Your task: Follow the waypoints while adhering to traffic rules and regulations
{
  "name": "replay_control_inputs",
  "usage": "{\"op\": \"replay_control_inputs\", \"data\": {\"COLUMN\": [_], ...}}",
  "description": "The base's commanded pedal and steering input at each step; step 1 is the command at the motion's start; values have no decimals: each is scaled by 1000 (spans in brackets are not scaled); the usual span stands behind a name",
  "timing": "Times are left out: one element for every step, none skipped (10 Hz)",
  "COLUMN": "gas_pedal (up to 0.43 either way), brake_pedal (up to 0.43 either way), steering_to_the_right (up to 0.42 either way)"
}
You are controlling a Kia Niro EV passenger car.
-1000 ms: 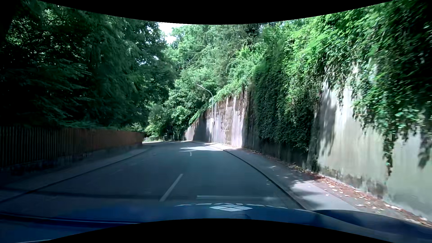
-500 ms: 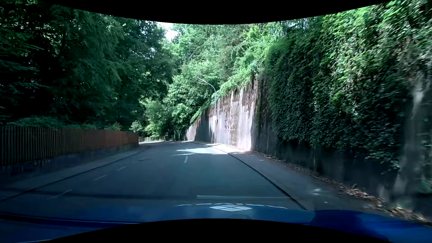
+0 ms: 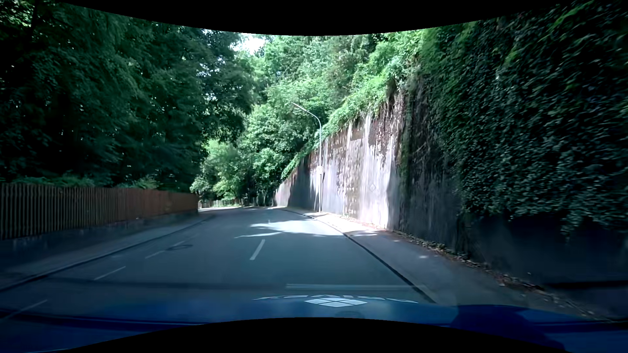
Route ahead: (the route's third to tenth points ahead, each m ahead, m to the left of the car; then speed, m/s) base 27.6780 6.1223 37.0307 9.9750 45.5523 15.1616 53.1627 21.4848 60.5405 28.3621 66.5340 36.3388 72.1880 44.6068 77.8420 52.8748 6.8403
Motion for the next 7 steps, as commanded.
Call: {"op": "replay_control_inputs", "data": {"gas_pedal": [87,87,87,87,79,79,79], "brake_pedal": [0,0,0,0,0,0,0], "steering_to_the_right": [-43,-43,-43,-43,-43,-43,-45]}}
